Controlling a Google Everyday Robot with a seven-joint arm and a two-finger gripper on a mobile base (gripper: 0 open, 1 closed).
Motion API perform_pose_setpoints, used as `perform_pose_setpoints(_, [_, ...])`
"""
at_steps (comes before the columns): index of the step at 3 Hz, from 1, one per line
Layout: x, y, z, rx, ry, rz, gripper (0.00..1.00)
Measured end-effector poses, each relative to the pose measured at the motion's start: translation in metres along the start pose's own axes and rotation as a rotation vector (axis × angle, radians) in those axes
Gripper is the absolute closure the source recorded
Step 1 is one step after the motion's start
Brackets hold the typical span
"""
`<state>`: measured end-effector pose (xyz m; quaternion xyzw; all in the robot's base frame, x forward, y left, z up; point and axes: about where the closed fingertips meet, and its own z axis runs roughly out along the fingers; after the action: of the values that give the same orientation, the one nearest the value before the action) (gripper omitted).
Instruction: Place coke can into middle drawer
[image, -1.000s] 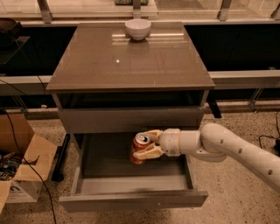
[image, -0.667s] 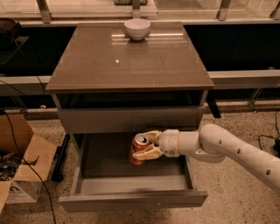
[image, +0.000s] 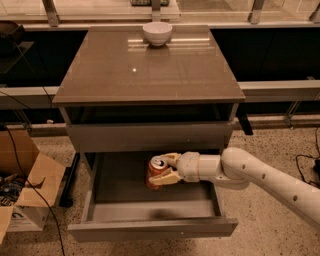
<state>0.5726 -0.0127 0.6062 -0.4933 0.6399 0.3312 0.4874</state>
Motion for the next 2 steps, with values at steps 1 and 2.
perform_pose_setpoints(1, [0.042,-0.009,0.026,-0.016,0.020,-0.019,0.98])
perform_pose_setpoints(2, [0.076,-0.014,0.046,-0.034,0.035,-0.004,0.76])
